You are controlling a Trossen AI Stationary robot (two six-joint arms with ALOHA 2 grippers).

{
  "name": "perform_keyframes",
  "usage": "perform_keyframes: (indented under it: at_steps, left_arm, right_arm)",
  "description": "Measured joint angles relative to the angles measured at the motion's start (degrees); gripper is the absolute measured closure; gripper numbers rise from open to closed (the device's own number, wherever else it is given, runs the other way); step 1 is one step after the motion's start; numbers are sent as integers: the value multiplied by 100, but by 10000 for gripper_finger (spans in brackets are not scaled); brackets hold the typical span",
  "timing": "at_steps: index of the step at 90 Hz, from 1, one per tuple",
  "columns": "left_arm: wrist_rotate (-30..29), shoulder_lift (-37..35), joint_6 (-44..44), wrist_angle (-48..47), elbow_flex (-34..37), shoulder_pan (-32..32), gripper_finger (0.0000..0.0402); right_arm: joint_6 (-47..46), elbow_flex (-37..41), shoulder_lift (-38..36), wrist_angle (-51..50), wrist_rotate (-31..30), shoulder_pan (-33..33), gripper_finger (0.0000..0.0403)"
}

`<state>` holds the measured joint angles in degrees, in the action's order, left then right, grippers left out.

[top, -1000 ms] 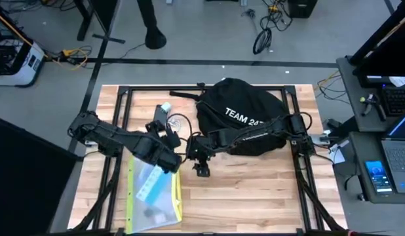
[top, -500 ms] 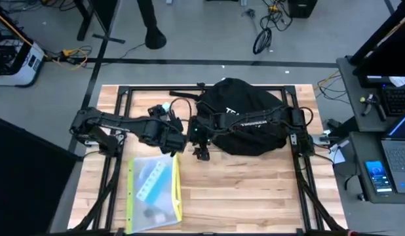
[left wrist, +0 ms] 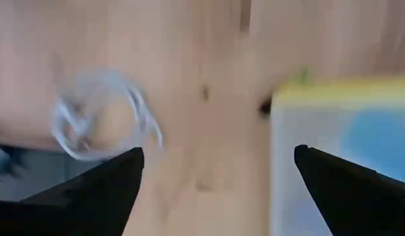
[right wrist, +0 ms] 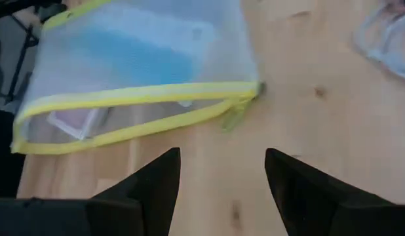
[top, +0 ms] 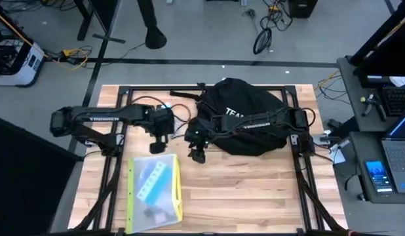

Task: Unpack backpack
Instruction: Close the green zip bag

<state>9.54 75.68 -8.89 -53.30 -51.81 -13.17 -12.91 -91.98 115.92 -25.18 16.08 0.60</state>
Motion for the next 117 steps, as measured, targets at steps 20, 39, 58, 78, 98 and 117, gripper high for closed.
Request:
perform_keyframes:
  at_steps: [20,39,58,78,98,117]
  left_arm:
    - [1490,260,-83,1155,689,-283,17]
    - [1574,829,-249,1837,744,-245,17]
    - [1669,1539,-404,2166,740,-208,17]
    - [2630,1773,-580,2192,728,-160,17]
    - [2637,1882,-715,2032,723,46,18]
    - [2201,1990,-650,2190,715,335,77]
  right_arm:
    - [-338,-9,-9,-56,-205,-262,197]
    - [-775,223,-9,206,-317,-384,197]
    - [-1365,617,-55,744,-308,-551,197]
    - [-1516,656,-55,790,-306,-603,197]
    - [-1491,656,-55,833,-308,-597,197]
    - [-1450,656,-55,813,-418,-597,197]
